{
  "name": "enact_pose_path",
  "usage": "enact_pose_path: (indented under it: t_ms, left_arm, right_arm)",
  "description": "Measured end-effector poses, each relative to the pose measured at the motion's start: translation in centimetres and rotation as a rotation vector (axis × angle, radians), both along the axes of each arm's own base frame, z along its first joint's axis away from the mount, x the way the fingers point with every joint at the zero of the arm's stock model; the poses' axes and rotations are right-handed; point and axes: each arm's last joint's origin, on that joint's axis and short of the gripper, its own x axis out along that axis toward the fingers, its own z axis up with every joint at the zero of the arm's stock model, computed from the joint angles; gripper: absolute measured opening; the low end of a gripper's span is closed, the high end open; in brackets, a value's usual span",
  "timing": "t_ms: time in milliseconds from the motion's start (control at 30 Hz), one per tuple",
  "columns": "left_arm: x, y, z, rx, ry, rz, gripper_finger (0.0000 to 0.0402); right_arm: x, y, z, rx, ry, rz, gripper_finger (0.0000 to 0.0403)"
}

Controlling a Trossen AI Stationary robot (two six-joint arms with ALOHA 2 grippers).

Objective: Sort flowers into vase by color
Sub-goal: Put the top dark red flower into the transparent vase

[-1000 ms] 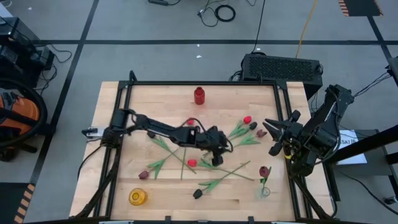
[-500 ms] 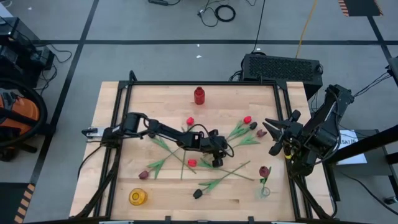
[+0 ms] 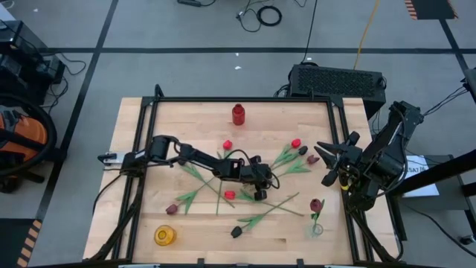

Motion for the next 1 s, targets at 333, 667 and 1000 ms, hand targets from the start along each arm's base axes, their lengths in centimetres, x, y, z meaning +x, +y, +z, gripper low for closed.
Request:
enact_pose_path:
  t_ms: [333, 667, 1000]
  left_arm:
    - [-0.1, 0.9, 0.4, -0.014, 0.000, 0.080, 0.0010]
    - [-2.0, 1.3, 9.2, 0.032, -0.077, 0.157, 0.0003]
    - [-4.8, -0.9, 16.6, 0.142, -0.218, 0.183, 0.0001]
  right_arm:
    - [0.0, 0.0, 0.0, 0.000, 0.000, 0.000, 0.0071]
    - [0.0, 0.0, 0.0, 0.005, -0.003, 0.000, 0.0071]
    - [0.3, 0.4, 0.2, 0.022, -0.031, -0.003, 0.0071]
